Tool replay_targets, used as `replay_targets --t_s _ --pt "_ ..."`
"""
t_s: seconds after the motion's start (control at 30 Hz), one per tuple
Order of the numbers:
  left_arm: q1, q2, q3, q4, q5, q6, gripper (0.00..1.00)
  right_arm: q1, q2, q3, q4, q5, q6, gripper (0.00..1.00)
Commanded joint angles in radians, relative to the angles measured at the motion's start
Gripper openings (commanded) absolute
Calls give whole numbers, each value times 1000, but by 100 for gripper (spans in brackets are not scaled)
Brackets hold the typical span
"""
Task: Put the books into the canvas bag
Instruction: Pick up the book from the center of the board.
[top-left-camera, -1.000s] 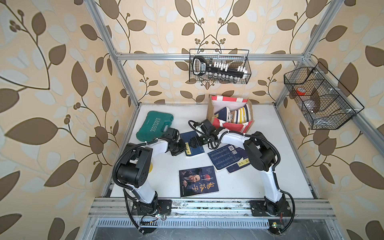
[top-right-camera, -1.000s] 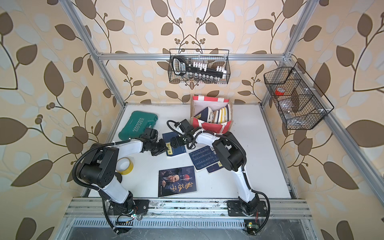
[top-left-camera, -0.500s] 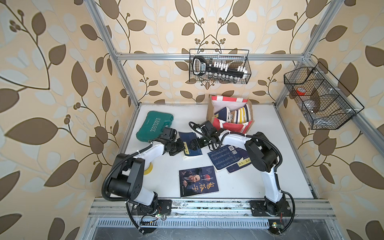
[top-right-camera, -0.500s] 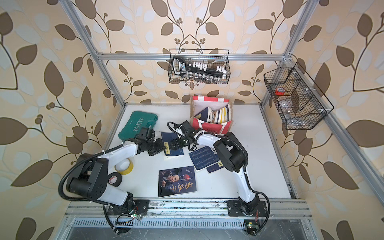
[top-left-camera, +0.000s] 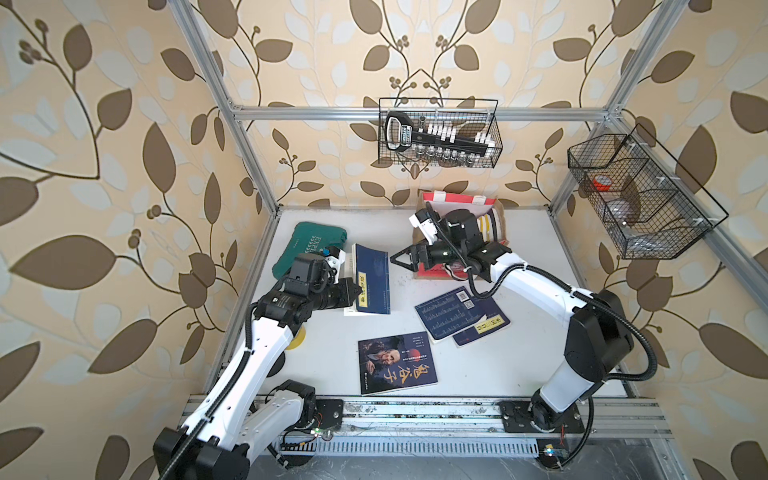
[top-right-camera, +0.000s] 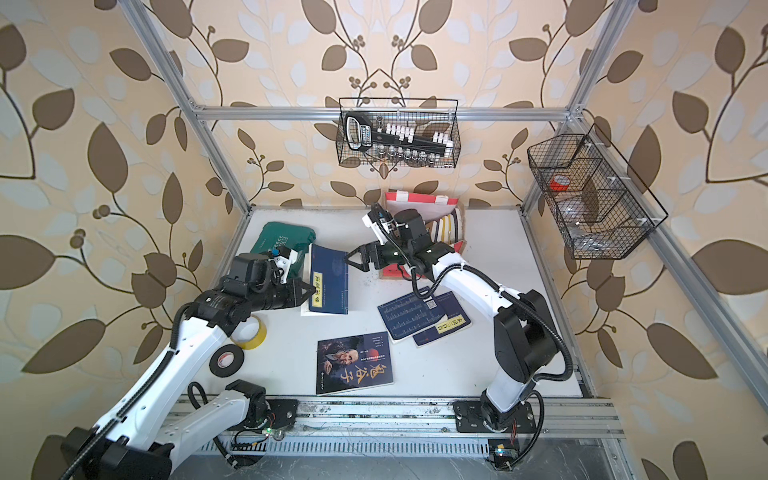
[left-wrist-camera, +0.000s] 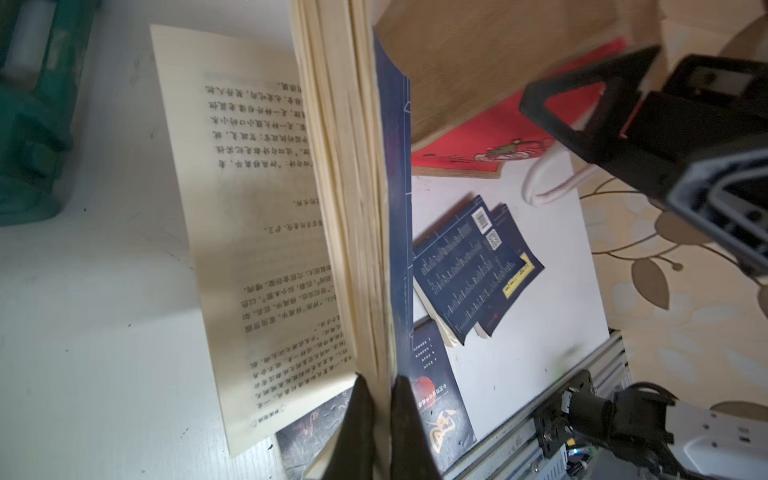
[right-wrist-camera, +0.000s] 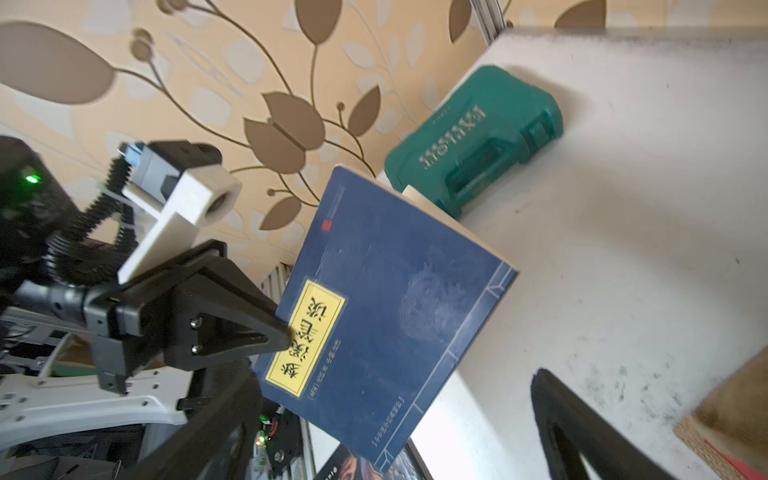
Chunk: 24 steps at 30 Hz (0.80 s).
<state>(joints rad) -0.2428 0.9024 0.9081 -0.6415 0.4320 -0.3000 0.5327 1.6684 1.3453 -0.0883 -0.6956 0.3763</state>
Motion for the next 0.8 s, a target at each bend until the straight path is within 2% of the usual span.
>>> replay_targets --t_s 0.0,0.33,0.4,0.47,0.57,0.77 --pt "-7 -89 34 40 126 121 0 -38 -8 -40 5 -139 36 98" --pt "-6 -109 43 62 357 179 0 -79 -56 -98 9 -318 -4 98" --pt "-7 -108 41 65 387 186 0 -81 -50 -107 26 -360 1 95" --pt "-7 -109 37 67 393 187 0 -82 -48 -118 66 -406 24 86" --pt "-6 -107 29 64 398 193 0 -83 -55 -142 163 -456 89 64" --pt "-7 -97 12 60 405 201 0 -87 -67 -140 209 -456 136 26"
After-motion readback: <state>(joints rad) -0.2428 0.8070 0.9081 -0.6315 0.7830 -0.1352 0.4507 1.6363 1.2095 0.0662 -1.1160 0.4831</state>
